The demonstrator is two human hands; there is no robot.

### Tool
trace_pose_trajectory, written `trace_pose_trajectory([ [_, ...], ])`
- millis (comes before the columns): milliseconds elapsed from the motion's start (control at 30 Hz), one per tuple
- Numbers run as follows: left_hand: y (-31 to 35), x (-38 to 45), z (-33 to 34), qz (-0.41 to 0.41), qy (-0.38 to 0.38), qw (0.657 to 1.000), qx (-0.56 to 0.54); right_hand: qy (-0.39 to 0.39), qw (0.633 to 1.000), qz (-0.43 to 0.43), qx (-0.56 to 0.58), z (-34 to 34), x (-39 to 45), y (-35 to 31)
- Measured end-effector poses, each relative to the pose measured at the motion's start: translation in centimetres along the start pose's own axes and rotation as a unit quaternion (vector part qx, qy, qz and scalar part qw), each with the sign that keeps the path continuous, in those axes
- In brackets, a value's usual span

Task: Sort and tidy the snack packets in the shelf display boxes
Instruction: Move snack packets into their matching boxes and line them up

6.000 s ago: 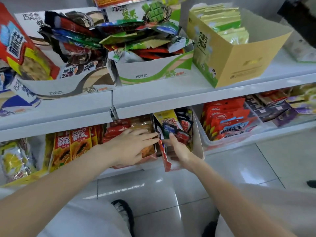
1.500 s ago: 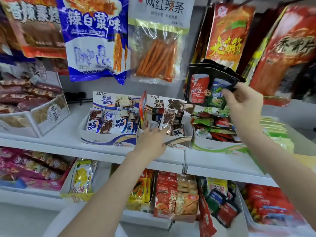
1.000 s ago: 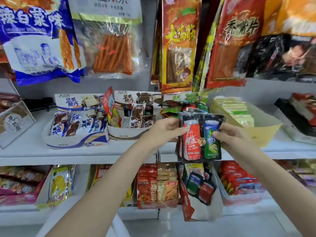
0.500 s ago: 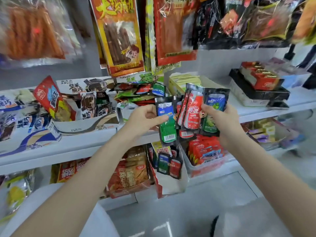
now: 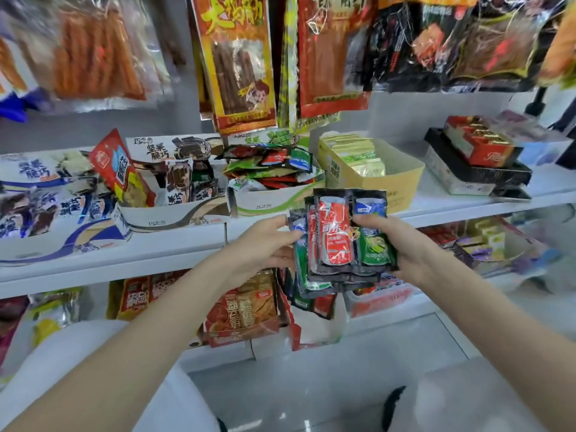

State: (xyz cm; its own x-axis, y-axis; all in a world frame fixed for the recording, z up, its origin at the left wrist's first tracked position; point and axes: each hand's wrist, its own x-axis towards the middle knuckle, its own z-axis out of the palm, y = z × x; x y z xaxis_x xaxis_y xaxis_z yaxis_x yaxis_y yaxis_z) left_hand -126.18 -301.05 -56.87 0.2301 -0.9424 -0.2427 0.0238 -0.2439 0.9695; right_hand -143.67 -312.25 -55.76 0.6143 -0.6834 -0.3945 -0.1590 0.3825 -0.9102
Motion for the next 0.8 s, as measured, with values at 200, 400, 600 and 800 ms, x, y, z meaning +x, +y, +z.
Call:
trace_pose_trajectory([
  [200, -0.9, -0.3, 0.7, 0.012, -0.011, 0.999, 0.052, 0.043, 0.990, -0.117, -0.072, 1.9, 0.2, 1.9],
  [400, -3.7, 0.6, 0.1, 0.042, -0.043, 0.954, 0.293, -0.013, 0.891, -0.250, -0.379, 0.9, 0.8, 2.8],
  [600, -7.0, 2.3, 0.9, 0.090, -0.034, 0.902, 0.420, 0.035, 0.698, -0.234, -0.676, 0.9, 2.5, 5.7],
  [800, -8.8, 4.1, -0.9, 0.035, -0.049, 0.804, 0.592, 0.075, 0.690, -0.258, -0.672, -0.1, 4.7, 6.6],
])
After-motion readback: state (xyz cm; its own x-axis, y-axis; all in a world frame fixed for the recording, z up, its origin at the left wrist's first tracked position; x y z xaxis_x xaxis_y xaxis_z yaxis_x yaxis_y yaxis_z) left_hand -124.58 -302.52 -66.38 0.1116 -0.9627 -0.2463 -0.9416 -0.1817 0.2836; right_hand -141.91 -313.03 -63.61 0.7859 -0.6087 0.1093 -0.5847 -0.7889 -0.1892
